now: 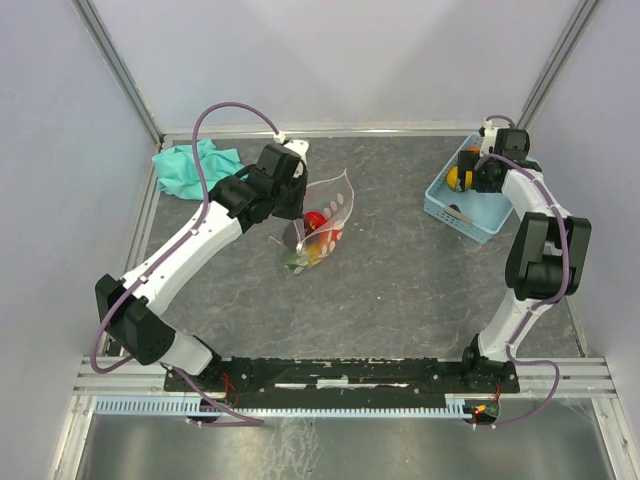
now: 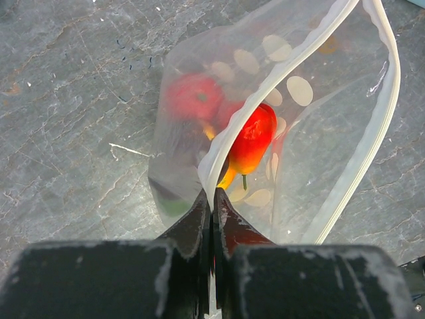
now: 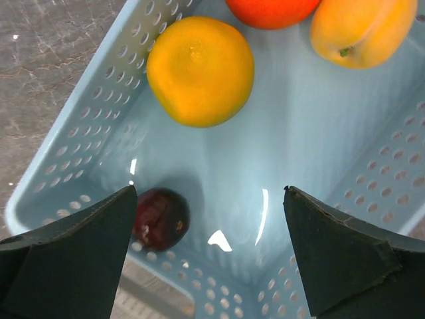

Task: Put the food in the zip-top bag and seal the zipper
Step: Pick up the fake fruit from the bin.

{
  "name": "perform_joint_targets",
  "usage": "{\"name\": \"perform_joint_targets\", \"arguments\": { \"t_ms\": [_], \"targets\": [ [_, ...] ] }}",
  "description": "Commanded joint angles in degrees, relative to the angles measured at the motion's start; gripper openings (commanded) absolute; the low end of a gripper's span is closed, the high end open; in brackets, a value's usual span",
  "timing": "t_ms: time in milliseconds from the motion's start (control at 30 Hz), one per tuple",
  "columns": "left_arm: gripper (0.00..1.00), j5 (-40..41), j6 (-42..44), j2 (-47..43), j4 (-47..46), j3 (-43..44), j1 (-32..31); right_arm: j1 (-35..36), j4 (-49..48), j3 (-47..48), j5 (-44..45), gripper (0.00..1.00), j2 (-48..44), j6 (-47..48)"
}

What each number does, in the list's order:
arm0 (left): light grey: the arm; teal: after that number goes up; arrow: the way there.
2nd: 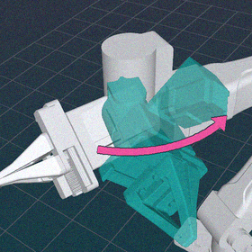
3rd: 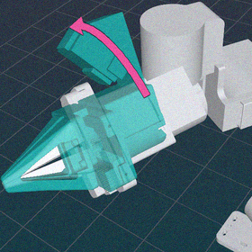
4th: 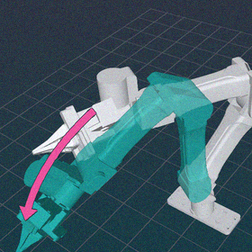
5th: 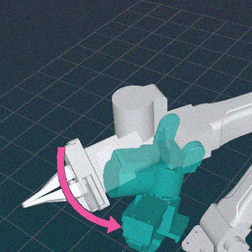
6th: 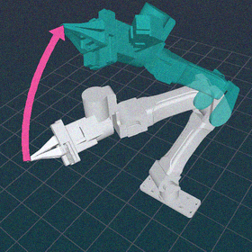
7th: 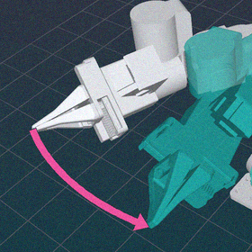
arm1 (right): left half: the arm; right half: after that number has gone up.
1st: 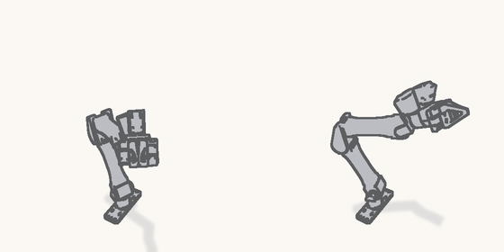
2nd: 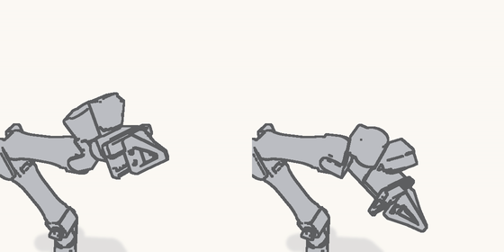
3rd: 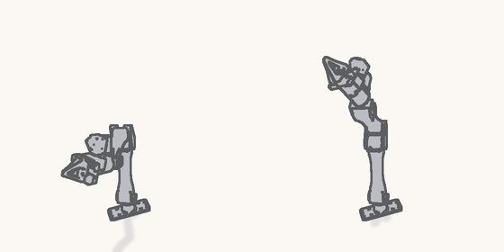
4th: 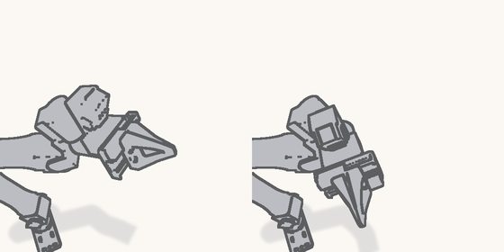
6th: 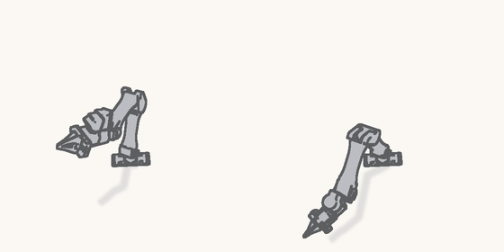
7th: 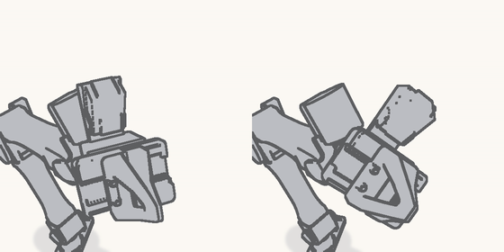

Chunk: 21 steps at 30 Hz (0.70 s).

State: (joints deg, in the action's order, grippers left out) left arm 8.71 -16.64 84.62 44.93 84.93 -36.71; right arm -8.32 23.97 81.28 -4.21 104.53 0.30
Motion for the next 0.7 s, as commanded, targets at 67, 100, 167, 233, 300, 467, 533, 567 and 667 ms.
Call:
{"name": "perform_joint_targets", "arguments": {
  "t_ms": [67, 100, 167, 233, 300, 467, 533, 567, 667],
  "targets": [
    [0.03, 0.38, 2.38, 1.25, -0.99, 4.02, 0.23, -1.13, -6.68, 6.17, -7.15, 0.99, 6.41, 10.48],
    [0.03, 0.32, 2.47, 1.58, -0.86, 4.24, 0.31, -1.15, -7.60, 6.78, -7.51, 0.99, 7.89, 11.59],
    [0.03, 0.40, 2.57, 2.14, -0.45, 4.75, 0.32, -1.50, -8.11, 8.01, -10.07, 0.99, 10.36, 13.63],
    [0.03, 0.48, 2.58, 2.91, 0.16, 5.55, 0.33, -1.74, -7.37, 11.14, -11.37, 0.99, 13.37, 15.03],
    [0.03, 0.53, 2.58, 3.32, 0.62, 6.14, 0.33, -1.92, -6.96, 13.65, -11.58, 0.99, 15.43, 15.74],
    [0.03, 0.65, 2.24, 4.19, 1.03, 6.62, 0.41, -1.89, -6.72, 18.01, -12.82, 1.00, 20.25, 16.98],
    [0.03, 0.72, 2.15, 4.61, 1.23, 6.86, 0.37, -1.94, -6.91, 18.84, -13.54, 0.99, 21.65, 17.35],
    [0.03, 0.71, 2.14, 4.72, 1.36, 7.00, 0.40, -1.89, -6.85, 19.16, -14.15, 0.98, 22.38, 17.63],
    [0.03, 0.66, 2.14, 5.02, 1.39, 7.35, 0.41, -1.89, -5.80, 19.82, -16.70, 0.94, 23.73, 18.57]
  ]
}}
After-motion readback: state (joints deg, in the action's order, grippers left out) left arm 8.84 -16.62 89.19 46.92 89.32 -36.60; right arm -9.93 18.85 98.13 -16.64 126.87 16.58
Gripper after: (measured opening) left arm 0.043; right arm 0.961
